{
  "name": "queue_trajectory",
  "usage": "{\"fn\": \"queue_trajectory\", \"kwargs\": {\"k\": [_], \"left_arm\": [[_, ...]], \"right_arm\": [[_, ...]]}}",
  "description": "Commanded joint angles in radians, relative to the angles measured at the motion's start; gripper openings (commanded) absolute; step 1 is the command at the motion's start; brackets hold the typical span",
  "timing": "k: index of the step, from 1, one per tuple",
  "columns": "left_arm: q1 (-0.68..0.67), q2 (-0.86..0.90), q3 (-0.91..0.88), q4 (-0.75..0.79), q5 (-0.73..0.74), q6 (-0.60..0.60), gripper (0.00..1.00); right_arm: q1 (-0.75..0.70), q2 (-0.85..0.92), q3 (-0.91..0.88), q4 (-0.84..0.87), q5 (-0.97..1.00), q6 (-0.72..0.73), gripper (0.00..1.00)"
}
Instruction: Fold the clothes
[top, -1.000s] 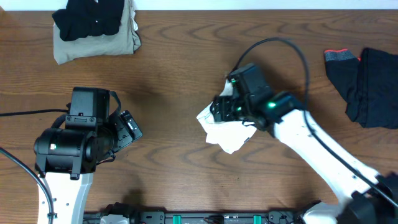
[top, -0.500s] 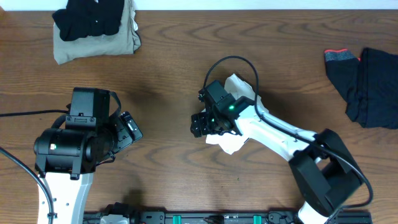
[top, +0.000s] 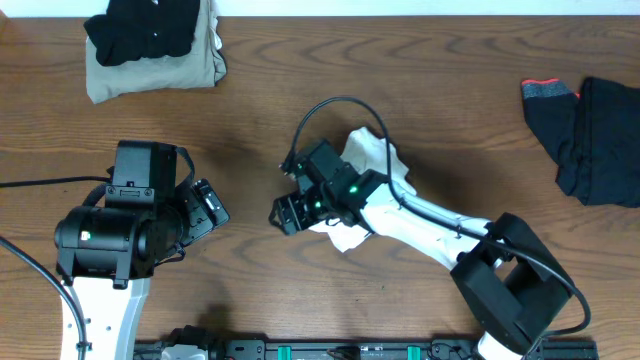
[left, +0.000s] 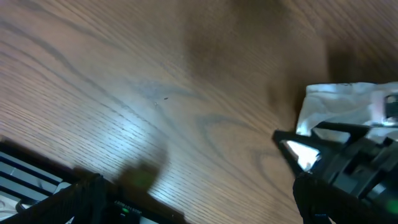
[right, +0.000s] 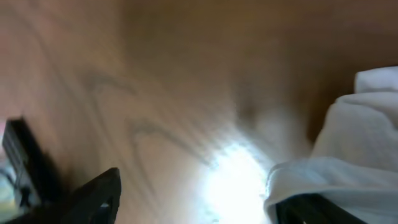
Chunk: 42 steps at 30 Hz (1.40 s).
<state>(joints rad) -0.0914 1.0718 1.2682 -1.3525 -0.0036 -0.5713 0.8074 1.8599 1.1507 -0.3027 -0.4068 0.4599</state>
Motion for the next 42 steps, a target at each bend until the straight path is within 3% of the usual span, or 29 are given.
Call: {"fn": "queue_trajectory", "kwargs": {"k": [1,7,14,19,22,23,26,28,35,42], "left_arm": [[0.006,0.0,-0.002,-0.001,-0.008,0.016,0.98],[0.006,0.0,-0.002,-0.002,-0.008,0.016,0.98],[0.006,0.0,-0.002,0.0,-0.008,0.016,0.98],[0.006,0.0,-0.002,0.0,-0.008,0.016,0.98],[0.006,0.0,-0.002,-0.001,-0.008,0.016,0.98],[0.006,0.0,-0.002,-0.002,-0.008,0.016,0.98],[0.006,0.0,-0.002,-0.008,-0.008,0.016,0.98],[0.006,0.0,-0.002,-0.007,-0.008,0.016,0.98],[0.006,0.001,-0.002,-0.004,-0.008,0.016,0.98],[0.006,0.001,-0.002,-0.005,-0.008,0.016,0.98]], "right_arm": [[0.011,0.009,0.0,-0.002,-0.053,-0.039,0.78],[0.0,-0.032,0.003,-0.024,-0.072,-0.04,0.86],[-0.013,-0.203,0.016,-0.098,-0.046,-0.132,0.99],[-0.041,-0.34,0.016,-0.099,-0.006,-0.131,0.99],[-0.087,-0.391,0.016,-0.136,0.139,-0.025,0.99],[-0.106,-0.397,0.016,-0.156,0.189,0.019,0.9],[-0.182,-0.385,0.014,-0.209,0.212,0.075,0.31],[-0.219,-0.36,0.014,-0.246,0.183,0.084,0.03],[-0.232,-0.221,0.012,-0.301,0.151,0.18,0.01],[-0.217,-0.075,0.012,-0.117,0.096,0.209,0.01]]}}
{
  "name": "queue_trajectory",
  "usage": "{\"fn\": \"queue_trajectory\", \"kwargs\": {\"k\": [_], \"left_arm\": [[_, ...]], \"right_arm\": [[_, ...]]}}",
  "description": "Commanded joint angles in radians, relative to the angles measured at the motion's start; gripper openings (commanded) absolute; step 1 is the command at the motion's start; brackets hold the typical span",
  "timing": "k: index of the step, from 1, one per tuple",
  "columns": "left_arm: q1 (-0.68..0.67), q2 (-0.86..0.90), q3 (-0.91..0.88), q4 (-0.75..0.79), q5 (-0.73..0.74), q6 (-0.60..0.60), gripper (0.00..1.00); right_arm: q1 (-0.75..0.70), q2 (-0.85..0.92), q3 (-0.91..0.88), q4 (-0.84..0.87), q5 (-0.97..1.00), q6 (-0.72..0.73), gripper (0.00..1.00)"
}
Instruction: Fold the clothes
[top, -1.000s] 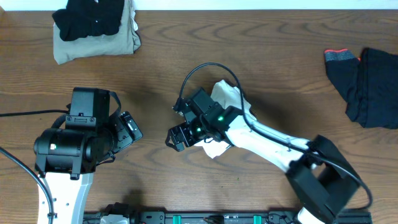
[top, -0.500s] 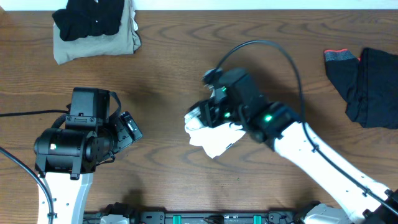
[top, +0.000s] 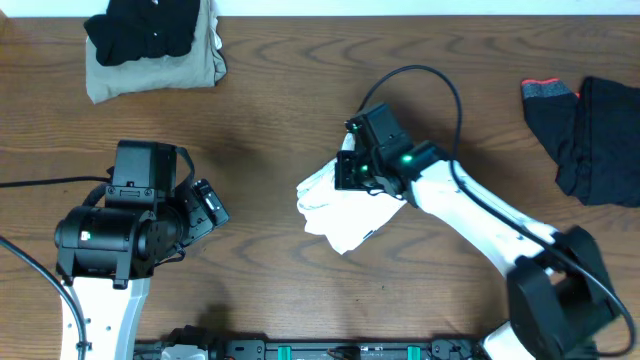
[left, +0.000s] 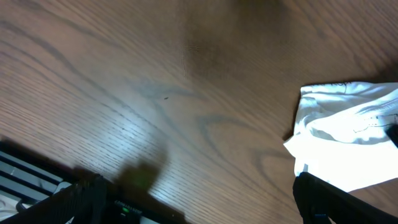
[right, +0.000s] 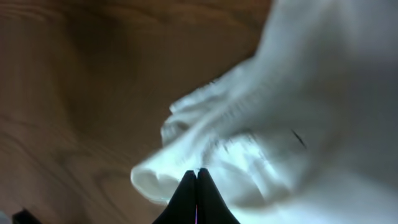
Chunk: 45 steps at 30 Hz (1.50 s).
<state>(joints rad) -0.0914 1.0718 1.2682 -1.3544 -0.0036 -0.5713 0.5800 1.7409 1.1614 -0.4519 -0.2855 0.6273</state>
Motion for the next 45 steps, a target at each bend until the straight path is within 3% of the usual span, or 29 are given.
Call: {"fn": "queue_trajectory", "kwargs": {"k": [1,8,17,23,31,36,40,45], "left_arm": [[0.006,0.001,-0.002,-0.003,-0.008,0.016,0.98],[0.006,0.001,-0.002,-0.003,-0.008,0.017,0.98],[0.006,0.001,-0.002,-0.01,-0.008,0.016,0.98],[0.006,0.001,-0.002,-0.024,-0.008,0.017,0.98],[0.006,0.006,-0.002,-0.018,-0.008,0.016,0.98],[0.006,0.013,-0.002,-0.01,-0.008,0.016,0.98],[0.006,0.014,-0.002,-0.018,-0.008,0.016,0.98],[0.006,0.014,-0.002,-0.021,-0.008,0.016,0.98]], "right_arm": [[0.009,0.071,0.002,0.064,-0.026,0.052,0.01],[0.005,0.219,0.002,0.183,-0.016,0.05,0.01],[-0.03,0.214,0.005,0.311,-0.02,-0.131,0.01],[-0.098,0.041,0.011,0.24,-0.018,-0.154,0.01],[-0.163,-0.206,0.011,-0.056,-0.002,-0.209,0.02],[-0.152,-0.172,-0.011,-0.113,-0.003,-0.192,0.01],[-0.148,-0.069,-0.032,-0.09,-0.003,-0.105,0.01],[-0.147,0.071,-0.032,-0.019,-0.032,-0.1,0.01]]}}
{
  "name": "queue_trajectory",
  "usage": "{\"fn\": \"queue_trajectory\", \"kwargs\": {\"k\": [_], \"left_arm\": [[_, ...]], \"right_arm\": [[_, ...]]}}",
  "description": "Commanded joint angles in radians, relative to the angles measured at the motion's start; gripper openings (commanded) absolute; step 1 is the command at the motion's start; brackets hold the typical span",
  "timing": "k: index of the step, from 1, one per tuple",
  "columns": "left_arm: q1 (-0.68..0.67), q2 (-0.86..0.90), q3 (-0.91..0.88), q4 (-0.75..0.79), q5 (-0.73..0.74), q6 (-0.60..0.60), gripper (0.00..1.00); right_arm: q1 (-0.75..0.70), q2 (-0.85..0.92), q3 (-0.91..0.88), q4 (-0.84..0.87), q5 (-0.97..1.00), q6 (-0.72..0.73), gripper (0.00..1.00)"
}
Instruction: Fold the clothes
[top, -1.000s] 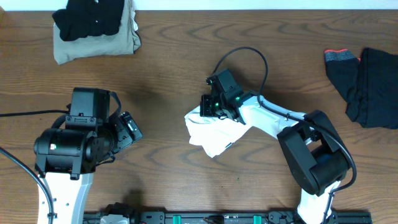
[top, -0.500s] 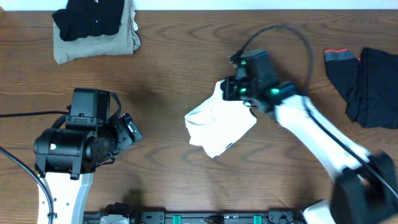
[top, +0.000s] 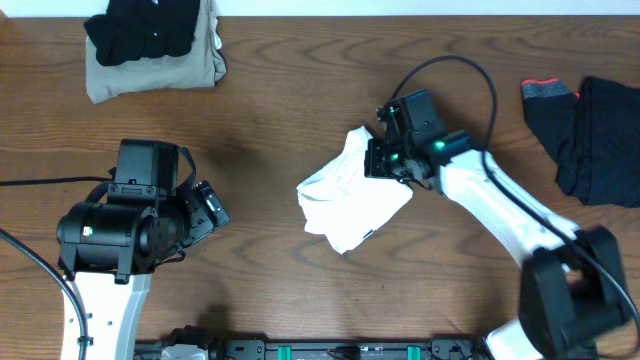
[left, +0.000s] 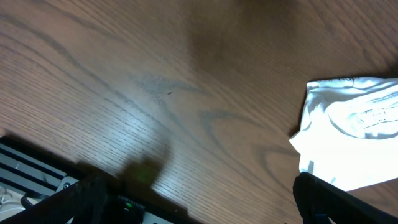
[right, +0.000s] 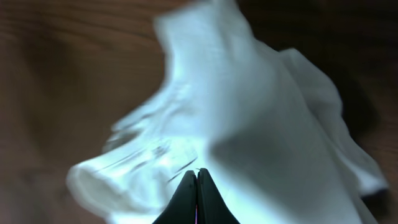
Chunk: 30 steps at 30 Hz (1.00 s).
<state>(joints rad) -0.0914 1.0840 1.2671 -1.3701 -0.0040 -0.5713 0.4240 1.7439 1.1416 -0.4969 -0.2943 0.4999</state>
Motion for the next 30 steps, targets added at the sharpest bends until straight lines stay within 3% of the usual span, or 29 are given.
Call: {"fn": "queue_trajectory", "kwargs": {"k": [1,7,19,23,30], "left_arm": [[0.006,0.002,-0.001,-0.005,-0.007,0.016,0.98],[0.006,0.002,-0.001,-0.005,-0.008,0.016,0.98],[0.006,0.002,-0.001,-0.005,-0.008,0.016,0.98],[0.006,0.002,-0.001,-0.006,-0.007,0.016,0.98],[0.006,0.002,-0.001,-0.015,-0.007,0.017,0.98]], "right_arm": [[0.009,0.091,-0.012,0.046,-0.041,0.027,0.01],[0.01,0.204,-0.012,0.207,-0.12,0.027,0.01],[-0.007,0.224,-0.012,0.292,-0.047,0.05,0.01],[-0.007,0.224,-0.012,0.339,-0.045,-0.053,0.02],[-0.061,0.224,-0.012,0.261,0.155,-0.086,0.04]]}}
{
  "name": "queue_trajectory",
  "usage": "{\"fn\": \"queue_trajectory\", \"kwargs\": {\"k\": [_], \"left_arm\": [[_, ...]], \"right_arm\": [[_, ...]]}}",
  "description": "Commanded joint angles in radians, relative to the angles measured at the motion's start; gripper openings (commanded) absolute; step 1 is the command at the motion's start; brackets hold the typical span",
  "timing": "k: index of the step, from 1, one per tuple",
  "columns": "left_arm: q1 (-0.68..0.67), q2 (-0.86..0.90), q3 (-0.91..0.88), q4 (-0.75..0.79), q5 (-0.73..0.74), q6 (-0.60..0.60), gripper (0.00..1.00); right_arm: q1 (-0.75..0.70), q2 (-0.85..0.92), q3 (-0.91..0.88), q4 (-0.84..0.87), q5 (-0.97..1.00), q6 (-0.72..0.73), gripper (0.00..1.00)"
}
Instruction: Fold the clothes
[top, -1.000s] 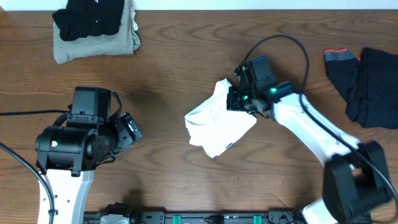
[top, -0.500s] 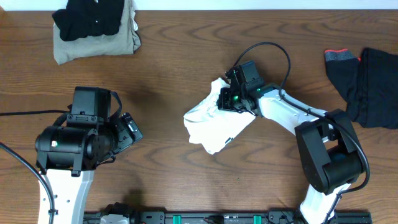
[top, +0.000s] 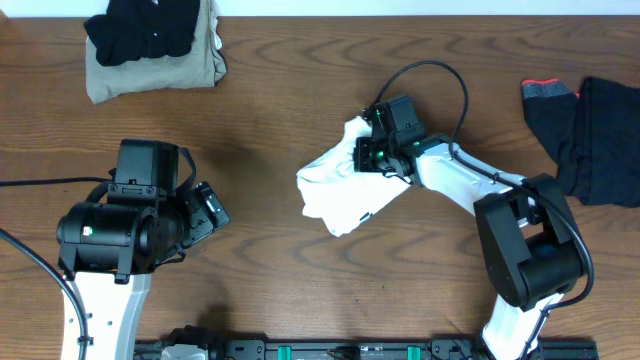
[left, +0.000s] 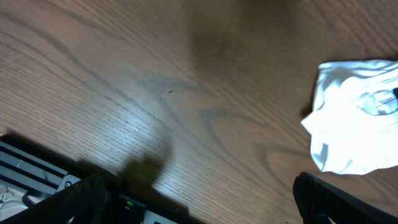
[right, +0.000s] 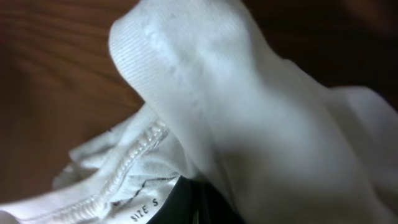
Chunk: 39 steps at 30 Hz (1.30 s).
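A crumpled white garment (top: 340, 190) lies mid-table, its collar and a "SIZE S" label (right: 146, 208) close under the right wrist camera. My right gripper (top: 368, 152) is shut on the white garment at its upper right part, the fabric bunched over its fingertips (right: 199, 202). The garment shows at the right edge of the left wrist view (left: 354, 130). My left gripper (top: 205, 210) hangs over bare wood at the left, jaws wide apart and empty, its fingers (left: 329, 199) dark at the frame's bottom corners.
A folded stack, black garment on tan one (top: 155, 45), sits at the back left. Dark clothes with an orange-trimmed edge (top: 590, 135) lie at the right edge. A black cable (top: 440, 80) loops above the right arm.
My right gripper, still shut on the white garment, has shifted a little left and toward the back. The cloth's upper part is bunched higher and its body has drawn slightly left.
First my right gripper was open at the garment's left side, its arm lying across the cloth. Then it was shut on the cloth near the middle. After that it held the fabric further right and back, and now it holds the collar area at the garment's top.
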<state>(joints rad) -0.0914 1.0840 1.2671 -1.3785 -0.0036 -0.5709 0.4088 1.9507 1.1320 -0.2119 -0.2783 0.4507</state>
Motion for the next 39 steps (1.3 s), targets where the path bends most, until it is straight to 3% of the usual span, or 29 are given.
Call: {"fn": "queue_trajectory", "kwargs": {"k": [1,6,13,15,17,19,25,28,30,39], "left_arm": [[0.006,0.002,-0.001,-0.008,-0.008,0.016,0.98],[0.006,0.002,-0.001,-0.002,-0.008,0.016,0.98],[0.006,0.002,-0.001,0.003,-0.008,0.016,0.98],[0.006,0.005,-0.001,0.007,-0.008,0.016,0.98],[0.006,0.008,-0.001,0.011,-0.008,0.016,0.98],[0.006,0.014,-0.001,0.015,-0.008,0.016,0.98],[0.006,0.039,-0.001,0.02,-0.007,0.015,0.98],[0.006,0.052,-0.001,0.029,-0.005,0.015,0.98],[0.006,0.059,-0.001,0.029,-0.004,0.015,0.98],[0.006,0.066,-0.001,0.026,0.018,0.016,0.98]], "right_arm": [[-0.066,0.017,-0.001,-0.032,0.139,-0.037,0.05],[-0.156,0.013,0.015,-0.069,0.012,-0.041,0.01],[-0.193,-0.117,0.019,-0.098,-0.044,-0.042,0.04],[-0.189,-0.187,0.019,-0.106,-0.048,-0.049,0.15],[-0.183,-0.254,0.019,-0.132,-0.048,-0.049,0.44],[-0.18,-0.312,0.019,-0.175,-0.053,-0.059,0.5],[-0.127,-0.346,0.012,-0.373,-0.066,-0.095,0.34],[-0.074,-0.314,-0.026,-0.367,-0.066,-0.082,0.11],[-0.04,-0.292,-0.052,-0.326,-0.064,-0.055,0.01],[0.091,-0.148,-0.143,-0.108,0.043,0.042,0.03]]}}
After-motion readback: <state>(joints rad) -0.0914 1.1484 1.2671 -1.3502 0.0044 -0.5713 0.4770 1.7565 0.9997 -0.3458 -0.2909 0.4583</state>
